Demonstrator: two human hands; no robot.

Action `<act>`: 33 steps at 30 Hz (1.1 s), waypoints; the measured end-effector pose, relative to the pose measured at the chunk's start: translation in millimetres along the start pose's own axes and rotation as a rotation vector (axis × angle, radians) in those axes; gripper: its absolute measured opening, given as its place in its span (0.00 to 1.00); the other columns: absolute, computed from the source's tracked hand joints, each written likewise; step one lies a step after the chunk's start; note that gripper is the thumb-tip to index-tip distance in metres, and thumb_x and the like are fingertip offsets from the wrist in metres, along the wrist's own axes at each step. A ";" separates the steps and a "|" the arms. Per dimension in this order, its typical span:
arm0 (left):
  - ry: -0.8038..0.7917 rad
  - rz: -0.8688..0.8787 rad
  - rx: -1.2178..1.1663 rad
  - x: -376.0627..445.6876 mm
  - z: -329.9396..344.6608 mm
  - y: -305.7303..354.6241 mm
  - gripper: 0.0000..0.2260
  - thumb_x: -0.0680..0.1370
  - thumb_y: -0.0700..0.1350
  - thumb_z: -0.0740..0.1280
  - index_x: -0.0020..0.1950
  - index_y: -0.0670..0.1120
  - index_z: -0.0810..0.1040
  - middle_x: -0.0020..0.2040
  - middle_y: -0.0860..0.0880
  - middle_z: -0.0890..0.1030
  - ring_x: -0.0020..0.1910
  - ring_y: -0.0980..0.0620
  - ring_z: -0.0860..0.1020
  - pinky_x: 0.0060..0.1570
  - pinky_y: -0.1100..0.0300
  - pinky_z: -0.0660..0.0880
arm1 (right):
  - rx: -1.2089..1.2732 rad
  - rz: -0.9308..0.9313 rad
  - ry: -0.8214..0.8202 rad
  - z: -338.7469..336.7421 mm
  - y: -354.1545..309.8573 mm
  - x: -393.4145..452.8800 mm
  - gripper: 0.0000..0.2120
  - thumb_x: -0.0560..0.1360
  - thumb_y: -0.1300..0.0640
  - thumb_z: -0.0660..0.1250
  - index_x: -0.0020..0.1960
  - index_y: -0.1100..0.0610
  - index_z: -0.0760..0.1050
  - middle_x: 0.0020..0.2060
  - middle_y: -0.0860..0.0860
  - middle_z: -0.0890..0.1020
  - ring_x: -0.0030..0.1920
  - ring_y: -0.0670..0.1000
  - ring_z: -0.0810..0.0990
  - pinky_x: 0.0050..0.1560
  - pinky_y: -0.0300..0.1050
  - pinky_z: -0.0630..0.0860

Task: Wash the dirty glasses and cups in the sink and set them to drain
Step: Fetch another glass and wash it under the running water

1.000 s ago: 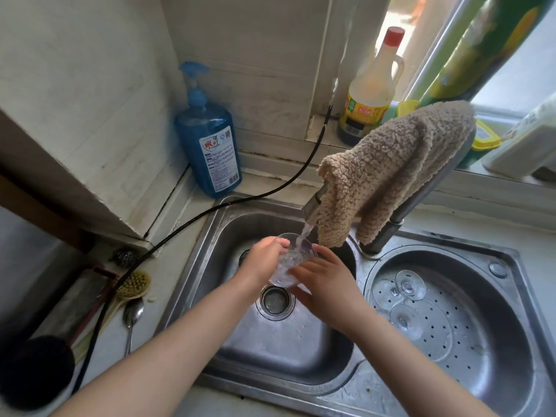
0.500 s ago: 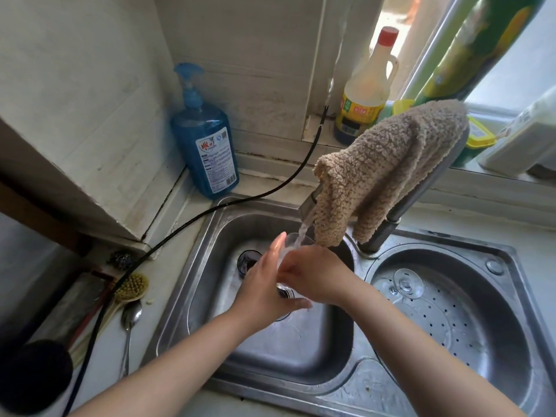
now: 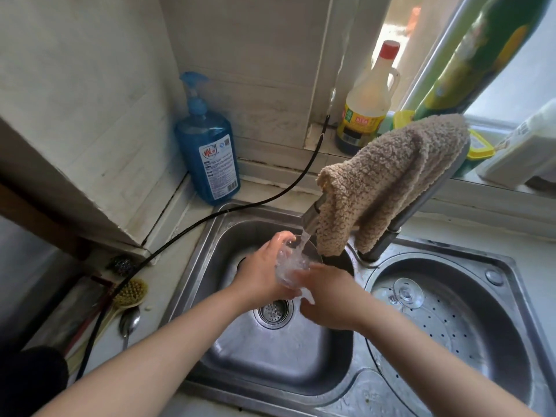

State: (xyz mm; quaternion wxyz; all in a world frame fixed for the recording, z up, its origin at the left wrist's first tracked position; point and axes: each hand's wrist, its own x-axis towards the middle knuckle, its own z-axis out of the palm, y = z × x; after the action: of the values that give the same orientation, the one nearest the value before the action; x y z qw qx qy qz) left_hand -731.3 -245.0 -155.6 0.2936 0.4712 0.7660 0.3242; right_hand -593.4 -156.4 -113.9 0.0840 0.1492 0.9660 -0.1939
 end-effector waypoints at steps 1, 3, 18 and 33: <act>0.018 0.000 -0.010 -1.0 4.7 -0.1 0.42 0.60 0.47 0.80 0.70 0.56 0.63 0.62 0.57 0.76 0.53 0.57 0.77 0.52 0.60 0.74 | 0.234 0.101 -0.065 -1.3 -9.5 2.0 0.23 0.71 0.53 0.65 0.66 0.50 0.71 0.58 0.50 0.80 0.58 0.51 0.78 0.59 0.47 0.74; 0.071 0.007 -0.045 -4.3 13.4 0.5 0.40 0.63 0.42 0.77 0.71 0.54 0.63 0.61 0.53 0.77 0.49 0.56 0.77 0.47 0.62 0.74 | 0.613 0.152 -0.042 -0.9 -23.8 10.5 0.24 0.71 0.53 0.66 0.66 0.51 0.70 0.58 0.49 0.80 0.58 0.48 0.78 0.60 0.48 0.74; 0.019 -0.029 -0.114 -4.8 3.1 -3.9 0.41 0.60 0.45 0.81 0.67 0.57 0.63 0.61 0.53 0.77 0.59 0.51 0.77 0.58 0.54 0.74 | 0.187 0.055 0.136 14.9 -13.0 -2.3 0.18 0.72 0.57 0.62 0.61 0.51 0.73 0.57 0.50 0.80 0.58 0.52 0.77 0.60 0.46 0.72; -0.396 -0.308 -0.524 -9.0 -4.3 -10.2 0.30 0.67 0.62 0.73 0.66 0.58 0.69 0.56 0.55 0.81 0.56 0.56 0.80 0.59 0.52 0.75 | 0.795 0.214 0.256 11.9 5.3 15.3 0.15 0.79 0.53 0.63 0.33 0.51 0.72 0.28 0.45 0.73 0.30 0.40 0.71 0.35 0.30 0.67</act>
State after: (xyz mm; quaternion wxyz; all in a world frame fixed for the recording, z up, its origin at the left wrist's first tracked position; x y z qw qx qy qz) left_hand -736.5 -257.7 -159.5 0.5926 0.3125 0.6471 0.3639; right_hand -604.9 -152.6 -130.0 -0.0807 0.2923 0.7979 -0.5210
